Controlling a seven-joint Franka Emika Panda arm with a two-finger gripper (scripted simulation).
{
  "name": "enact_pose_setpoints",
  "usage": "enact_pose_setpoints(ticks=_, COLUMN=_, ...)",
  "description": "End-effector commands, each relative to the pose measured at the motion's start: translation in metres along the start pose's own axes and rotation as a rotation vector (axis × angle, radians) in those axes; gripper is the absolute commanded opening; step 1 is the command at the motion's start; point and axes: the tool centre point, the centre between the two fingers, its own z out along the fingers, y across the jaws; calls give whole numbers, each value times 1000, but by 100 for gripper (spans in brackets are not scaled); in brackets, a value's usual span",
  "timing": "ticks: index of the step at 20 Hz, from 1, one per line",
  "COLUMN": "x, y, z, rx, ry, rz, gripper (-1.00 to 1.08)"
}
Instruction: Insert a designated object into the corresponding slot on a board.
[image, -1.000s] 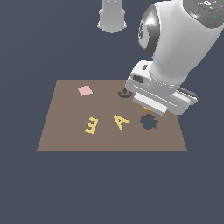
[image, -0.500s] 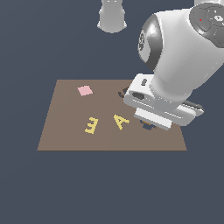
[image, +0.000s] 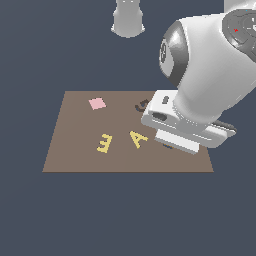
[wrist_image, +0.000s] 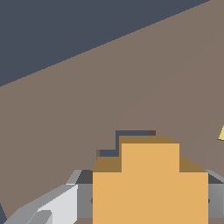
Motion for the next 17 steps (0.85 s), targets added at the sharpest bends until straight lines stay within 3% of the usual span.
enact_pose_setpoints(ticks=1, x=0, y=0, z=0, rx=0, ry=0, rz=0, gripper=-100)
enact_pose_setpoints(ticks=7, x=1, y=-1, z=10, rx=0, ry=1, rz=-3, gripper=-100)
enact_pose_setpoints(ticks=8, x=1, y=-1, z=10, rx=0, ry=1, rz=-3, gripper=100)
enact_pose_setpoints(ticks=17, x=1, y=-1, z=10, rx=0, ry=1, rz=-3, gripper=100)
